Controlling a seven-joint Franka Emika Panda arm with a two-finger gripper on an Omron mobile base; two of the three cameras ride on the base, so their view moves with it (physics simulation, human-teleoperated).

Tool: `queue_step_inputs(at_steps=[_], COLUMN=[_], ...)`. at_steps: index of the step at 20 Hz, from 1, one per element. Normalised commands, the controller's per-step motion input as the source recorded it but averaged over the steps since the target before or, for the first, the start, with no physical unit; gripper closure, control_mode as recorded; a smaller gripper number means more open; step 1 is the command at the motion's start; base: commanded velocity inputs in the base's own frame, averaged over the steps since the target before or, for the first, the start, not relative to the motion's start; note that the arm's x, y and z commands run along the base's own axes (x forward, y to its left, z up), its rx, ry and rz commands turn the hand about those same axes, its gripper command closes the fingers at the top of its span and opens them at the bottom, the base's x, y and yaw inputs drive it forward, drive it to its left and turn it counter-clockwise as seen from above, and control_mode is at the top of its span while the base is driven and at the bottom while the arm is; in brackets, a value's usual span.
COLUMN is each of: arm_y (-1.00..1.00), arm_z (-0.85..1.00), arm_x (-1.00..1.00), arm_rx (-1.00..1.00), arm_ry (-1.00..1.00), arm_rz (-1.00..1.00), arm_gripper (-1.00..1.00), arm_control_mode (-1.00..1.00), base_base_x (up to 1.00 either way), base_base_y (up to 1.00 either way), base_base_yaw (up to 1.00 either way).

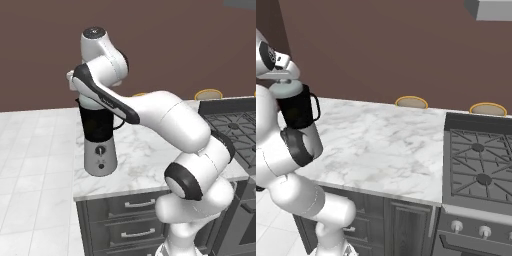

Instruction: Grab the garlic and lemon from the fridge, place them in the blender, close the lid, and turn on the blender to create a marinade.

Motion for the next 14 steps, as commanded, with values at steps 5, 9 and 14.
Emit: queue_step_inputs(at_steps=[5,9,14], arm_y=[0.00,0.02,0.05], arm_z=[0.00,0.00,0.00], arm_x=[0.38,0.32,0.28], arm_rx=[0.00,0.00,0.00], arm_ry=[-0.03,-0.01,-0.01], arm_rz=[0.00,0.00,0.00], arm_gripper=[1.00,1.00,1.00], arm_control_mode=[-1.00,-1.00,-1.00], base_base_x=[0.00,0.00,0.00], base_base_y=[0.00,0.00,0.00], base_base_yaw=[0.00,0.00,0.00])
